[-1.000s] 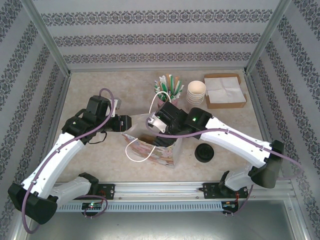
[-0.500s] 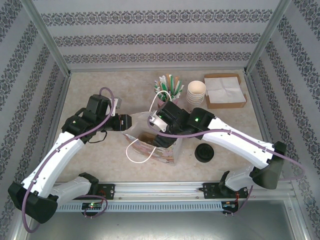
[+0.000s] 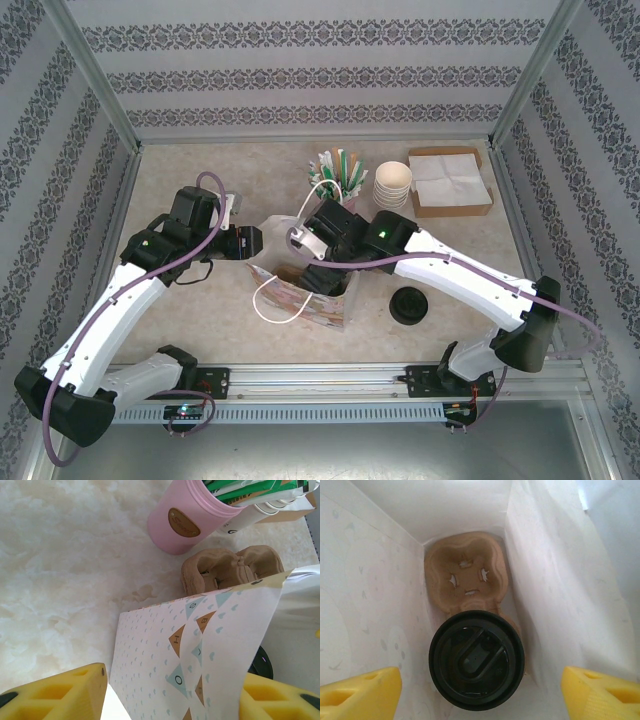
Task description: Pack the takeout coffee
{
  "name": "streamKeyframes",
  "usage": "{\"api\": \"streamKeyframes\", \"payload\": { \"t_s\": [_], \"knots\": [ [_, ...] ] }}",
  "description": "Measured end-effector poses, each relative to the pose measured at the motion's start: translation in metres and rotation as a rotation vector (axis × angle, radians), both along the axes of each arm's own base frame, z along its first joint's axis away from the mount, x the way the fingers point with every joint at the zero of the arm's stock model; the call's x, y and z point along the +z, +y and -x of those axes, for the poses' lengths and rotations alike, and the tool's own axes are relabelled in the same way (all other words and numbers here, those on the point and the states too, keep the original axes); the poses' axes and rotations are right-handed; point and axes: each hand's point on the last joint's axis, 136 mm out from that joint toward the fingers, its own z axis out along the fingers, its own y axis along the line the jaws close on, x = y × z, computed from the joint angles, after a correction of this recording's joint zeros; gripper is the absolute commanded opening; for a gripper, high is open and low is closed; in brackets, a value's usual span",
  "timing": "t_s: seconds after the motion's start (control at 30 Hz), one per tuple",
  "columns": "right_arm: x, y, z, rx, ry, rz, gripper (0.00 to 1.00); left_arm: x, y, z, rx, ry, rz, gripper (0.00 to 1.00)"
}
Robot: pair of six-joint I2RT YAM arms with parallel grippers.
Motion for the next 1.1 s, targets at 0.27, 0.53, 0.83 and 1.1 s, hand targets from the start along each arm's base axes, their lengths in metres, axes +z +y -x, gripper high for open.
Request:
{"api": "streamKeyframes", "payload": {
  "t_s": [0.27,0.53,0.83,1.1],
  "knots": [
    [0.007,0.0,0.0,-0.012,-0.001,-0.006,0.85,0.0,0.0,0.0,0.002,0.002,0.001,0.56],
    [0.009,-0.001,0.0,-0.028,0.007,-0.011,0.8,0.0,0.001,0.0,0.005,0.0,-0.002,0.57],
    [0.015,-0.003,0.001,-0.034,0.006,-0.018,0.8,-0.002,0.001,-0.001,0.008,0.003,-0.007,0.57],
    [0.032,-0.008,0.006,-0.037,-0.008,-0.063,0.8,-0.005,0.001,-0.003,0.01,0.013,-0.013,0.58]
  ]
}}
